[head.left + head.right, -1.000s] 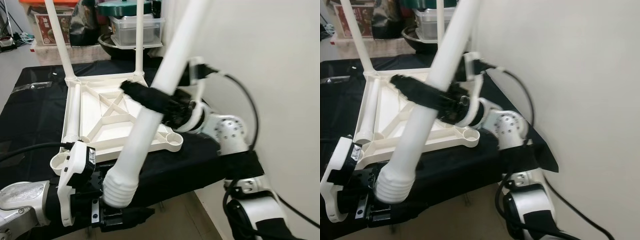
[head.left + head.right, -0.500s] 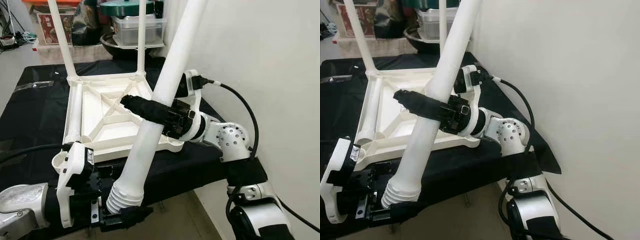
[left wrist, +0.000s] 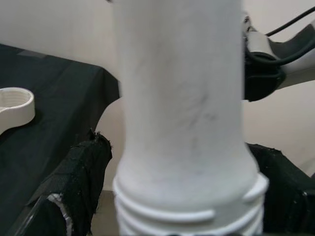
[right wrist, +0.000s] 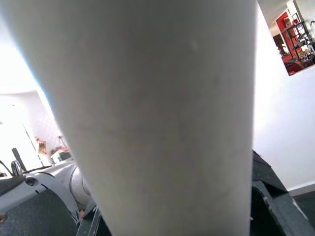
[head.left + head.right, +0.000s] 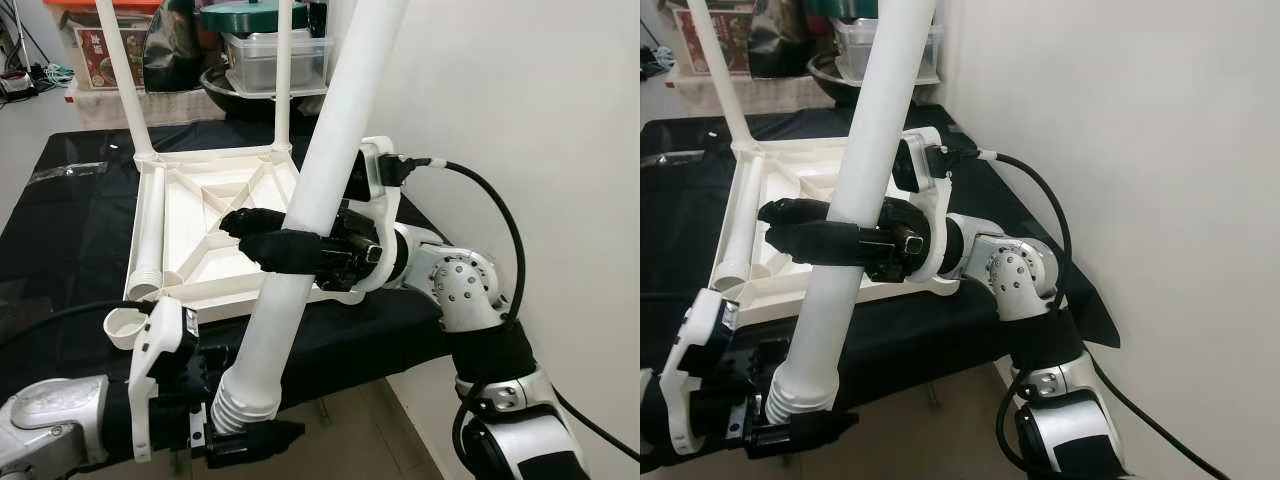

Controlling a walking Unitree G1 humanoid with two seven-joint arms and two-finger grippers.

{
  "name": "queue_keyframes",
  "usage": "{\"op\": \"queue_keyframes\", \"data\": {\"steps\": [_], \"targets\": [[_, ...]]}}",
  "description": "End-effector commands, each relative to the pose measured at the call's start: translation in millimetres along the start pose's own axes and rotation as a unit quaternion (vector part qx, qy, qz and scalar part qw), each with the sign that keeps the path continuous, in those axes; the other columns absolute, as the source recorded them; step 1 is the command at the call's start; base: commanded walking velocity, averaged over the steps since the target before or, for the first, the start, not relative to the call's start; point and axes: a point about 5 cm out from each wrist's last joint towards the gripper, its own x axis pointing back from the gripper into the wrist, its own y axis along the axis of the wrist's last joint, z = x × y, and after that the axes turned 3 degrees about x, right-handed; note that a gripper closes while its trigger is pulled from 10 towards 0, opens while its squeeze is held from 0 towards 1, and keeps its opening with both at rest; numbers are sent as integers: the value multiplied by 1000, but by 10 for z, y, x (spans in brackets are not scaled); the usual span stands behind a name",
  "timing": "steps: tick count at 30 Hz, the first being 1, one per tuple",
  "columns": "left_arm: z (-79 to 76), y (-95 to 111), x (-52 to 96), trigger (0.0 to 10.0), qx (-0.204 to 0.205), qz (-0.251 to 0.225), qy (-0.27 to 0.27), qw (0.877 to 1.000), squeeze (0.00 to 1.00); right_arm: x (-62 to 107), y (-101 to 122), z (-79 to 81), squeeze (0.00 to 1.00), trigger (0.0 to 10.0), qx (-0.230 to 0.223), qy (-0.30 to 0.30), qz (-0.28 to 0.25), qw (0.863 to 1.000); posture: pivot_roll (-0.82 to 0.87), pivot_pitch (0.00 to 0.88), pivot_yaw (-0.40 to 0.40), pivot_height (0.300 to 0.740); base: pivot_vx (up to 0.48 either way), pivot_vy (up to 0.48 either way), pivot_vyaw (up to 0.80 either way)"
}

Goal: Building children table

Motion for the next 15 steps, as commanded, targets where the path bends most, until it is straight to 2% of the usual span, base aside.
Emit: {"op": "queue_keyframes", "data": {"steps": [1,3,5,6,7,14,15], "targets": [[-3,-31,3,7686,-1,14,-3,1000,0,-33,25,38,59,10000,15,11,3,1000,110,0,-79,740,0,0,0],[-3,-31,3,7686,-1,14,-3,1000,0,-33,25,38,59,10000,15,11,3,1000,110,0,-79,740,0,0,0],[-6,-52,-3,2431,0,19,-6,1000,0,-51,37,49,59,10000,22,14,3,1000,110,0,-79,740,0,0,0],[-6,-52,-3,2431,0,19,-6,1000,0,-51,37,49,59,10000,22,14,3,1000,110,0,-79,740,0,0,0],[0,-56,-10,0,1,17,-7,1000,0,-71,58,57,59,10000,28,18,2,999,108,0,-77,740,0,0,0],[25,-46,-16,0,-3,10,-8,1000,0,-113,79,78,59,10000,36,23,2,999,106,0,-74,740,0,0,0],[32,-41,-15,0,-5,7,-8,1000,0,-119,75,83,0,10000,37,24,1,999,106,0,-73,740,0,0,0]]}}
